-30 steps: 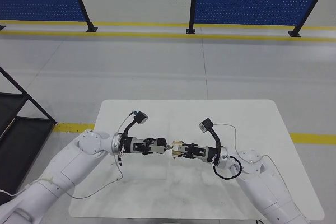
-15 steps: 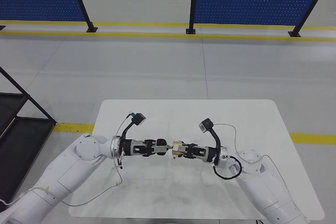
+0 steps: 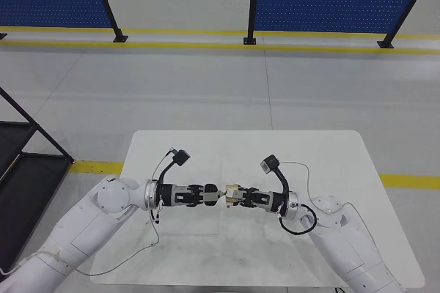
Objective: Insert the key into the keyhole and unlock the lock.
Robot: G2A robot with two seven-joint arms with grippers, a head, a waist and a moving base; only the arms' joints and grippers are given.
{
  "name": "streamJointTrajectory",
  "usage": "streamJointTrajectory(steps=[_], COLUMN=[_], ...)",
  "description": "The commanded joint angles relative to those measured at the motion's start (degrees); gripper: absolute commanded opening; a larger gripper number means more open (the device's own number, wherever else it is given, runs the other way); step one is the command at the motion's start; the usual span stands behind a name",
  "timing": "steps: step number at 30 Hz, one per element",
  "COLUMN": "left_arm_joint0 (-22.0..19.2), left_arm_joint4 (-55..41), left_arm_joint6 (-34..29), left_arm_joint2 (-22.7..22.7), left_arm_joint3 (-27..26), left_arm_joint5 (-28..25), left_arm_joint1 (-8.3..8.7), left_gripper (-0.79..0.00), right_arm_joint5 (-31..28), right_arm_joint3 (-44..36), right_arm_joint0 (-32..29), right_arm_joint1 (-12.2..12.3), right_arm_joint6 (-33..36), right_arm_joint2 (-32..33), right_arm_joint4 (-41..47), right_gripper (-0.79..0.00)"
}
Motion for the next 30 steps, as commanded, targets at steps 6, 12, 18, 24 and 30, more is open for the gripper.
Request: streamJointTrajectory(steps=[6,12,18,24,30], left_arm_joint0=[-0.2,-0.8,-1.3,-1.6,-2.0], left_arm_joint4=[-0.7,-1.1,-1.4,-1.2,-0.8], left_arm_joint6=[-0.4,-0.8,-1.3,-1.8,-2.7], left_arm_joint2=[-0.1,0.3,0.6,0.5,0.6], left_arm_joint3=[0.3,0.8,1.6,2.2,2.8], left_arm_joint5=[1.0,2.0,2.9,2.9,1.9], left_arm_joint1=[-0.42,-0.92,-1.37,-1.74,-2.09], left_gripper=[-0.785,-0.785,-0.785,-0.785,-0.785], right_arm_joint5=[0.0,0.0,0.0,0.0,0.0], right_arm_joint3=[0.0,0.0,0.0,0.0,0.0], right_arm_joint0=[0.0,0.0,0.0,0.0,0.0], right_arm_joint1=[0.0,0.0,0.0,0.0,0.0], right_arm_joint6=[0.0,0.0,0.0,0.0,0.0], right_arm_joint2=[0.0,0.0,0.0,0.0,0.0], right_arm_joint4=[0.0,0.0,0.0,0.0,0.0], right_gripper=[-0.785,-0.785,-0.785,-0.785,-0.785])
